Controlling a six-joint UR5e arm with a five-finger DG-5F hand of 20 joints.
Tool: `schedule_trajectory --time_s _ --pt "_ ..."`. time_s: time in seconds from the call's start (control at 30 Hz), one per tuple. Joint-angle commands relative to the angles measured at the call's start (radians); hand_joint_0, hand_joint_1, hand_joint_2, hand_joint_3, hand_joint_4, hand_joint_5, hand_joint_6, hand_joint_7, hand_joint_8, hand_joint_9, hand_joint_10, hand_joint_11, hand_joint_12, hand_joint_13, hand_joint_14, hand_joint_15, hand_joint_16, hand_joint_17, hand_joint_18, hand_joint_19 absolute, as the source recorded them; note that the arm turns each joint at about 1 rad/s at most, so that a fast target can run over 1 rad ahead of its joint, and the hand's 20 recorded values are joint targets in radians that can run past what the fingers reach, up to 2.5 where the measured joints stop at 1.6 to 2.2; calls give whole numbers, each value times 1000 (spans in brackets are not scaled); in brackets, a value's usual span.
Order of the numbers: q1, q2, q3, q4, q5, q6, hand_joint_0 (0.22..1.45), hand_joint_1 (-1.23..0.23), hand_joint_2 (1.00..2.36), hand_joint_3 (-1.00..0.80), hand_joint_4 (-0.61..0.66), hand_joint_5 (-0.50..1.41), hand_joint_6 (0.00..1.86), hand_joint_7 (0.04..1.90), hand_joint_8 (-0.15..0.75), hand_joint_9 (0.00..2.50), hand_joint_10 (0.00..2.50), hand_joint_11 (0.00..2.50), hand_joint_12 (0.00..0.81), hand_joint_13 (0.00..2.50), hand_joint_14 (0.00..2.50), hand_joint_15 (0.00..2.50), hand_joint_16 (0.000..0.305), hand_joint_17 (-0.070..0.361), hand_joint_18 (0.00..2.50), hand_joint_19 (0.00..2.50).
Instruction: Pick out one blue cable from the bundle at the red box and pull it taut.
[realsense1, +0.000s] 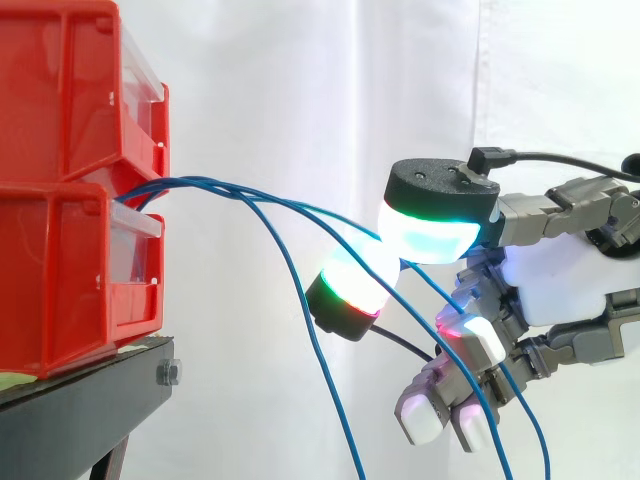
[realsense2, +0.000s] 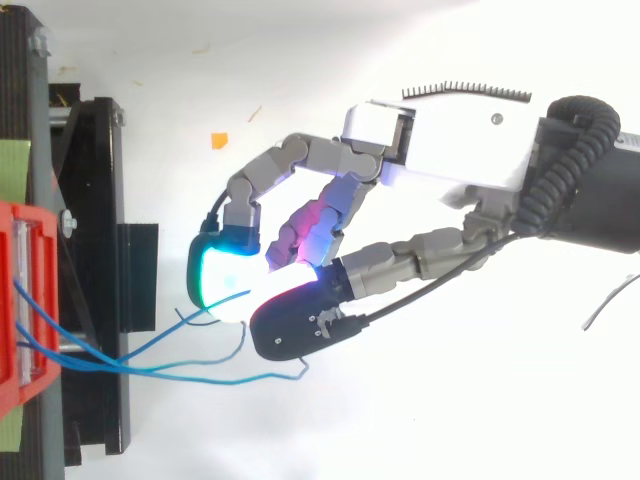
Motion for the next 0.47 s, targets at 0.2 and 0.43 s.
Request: schedule_trajectory --time_s 0.2,0.43 --pt "0 0 0 0 0 1 600 -765 1011 -162 -257 -42 859 922 282 1286 28 671 363 911 14 385 55 123 818 602" --pt "0 0 0 0 0 1 600 -766 1011 -160 -257 -42 859 923 279 1289 25 662 359 911 15 392 55 123 811 611"
